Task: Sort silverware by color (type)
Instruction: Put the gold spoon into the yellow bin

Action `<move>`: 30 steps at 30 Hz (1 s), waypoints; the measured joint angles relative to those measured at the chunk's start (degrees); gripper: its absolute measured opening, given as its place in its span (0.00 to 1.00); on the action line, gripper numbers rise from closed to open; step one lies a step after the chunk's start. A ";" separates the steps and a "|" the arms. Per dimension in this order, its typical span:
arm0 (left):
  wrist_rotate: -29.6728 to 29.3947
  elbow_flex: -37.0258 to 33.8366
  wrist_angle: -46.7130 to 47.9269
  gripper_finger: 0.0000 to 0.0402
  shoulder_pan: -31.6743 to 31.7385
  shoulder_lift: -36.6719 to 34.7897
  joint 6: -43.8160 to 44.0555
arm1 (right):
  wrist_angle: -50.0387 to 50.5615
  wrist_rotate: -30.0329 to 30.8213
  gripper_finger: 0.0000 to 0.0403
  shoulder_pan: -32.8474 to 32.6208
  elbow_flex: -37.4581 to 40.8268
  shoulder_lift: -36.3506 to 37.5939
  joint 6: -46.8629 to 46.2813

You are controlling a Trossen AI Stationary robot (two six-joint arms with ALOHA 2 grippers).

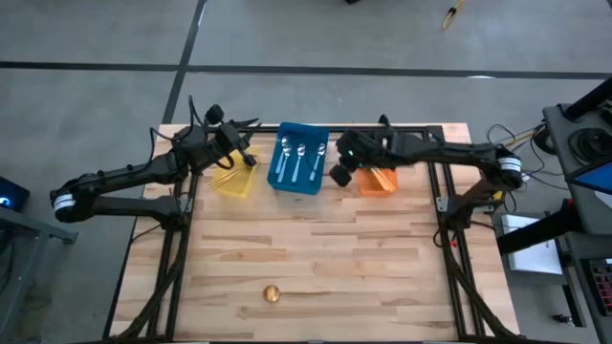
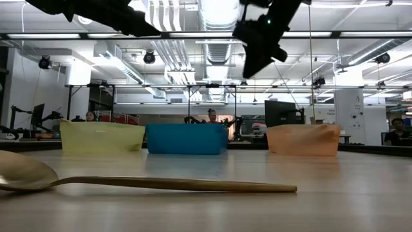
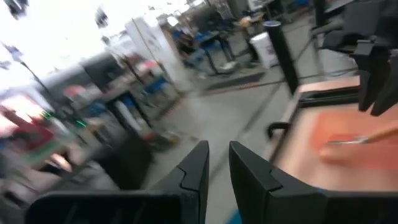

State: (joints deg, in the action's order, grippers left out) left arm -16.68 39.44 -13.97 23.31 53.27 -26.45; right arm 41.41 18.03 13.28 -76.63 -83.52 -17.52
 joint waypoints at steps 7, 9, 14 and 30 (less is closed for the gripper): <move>10.48 0.00 8.58 0.11 -1.23 -0.05 13.52 | -21.23 -0.55 0.15 -8.50 13.33 5.13 6.51; 11.80 0.00 10.33 0.11 -2.25 -0.05 16.34 | -24.71 -0.63 0.14 -10.69 15.51 5.40 7.68; 11.92 0.00 13.24 0.11 -6.17 -0.05 21.07 | -27.30 -0.65 0.13 -14.91 17.15 5.13 8.19; 11.86 -0.02 18.02 0.11 -24.19 -0.08 31.43 | -27.36 -0.64 0.13 -23.58 11.37 2.12 8.01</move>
State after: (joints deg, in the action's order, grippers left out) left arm -4.82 39.42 4.05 -0.88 53.19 4.98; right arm 14.04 17.39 -10.30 -65.26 -81.40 -9.51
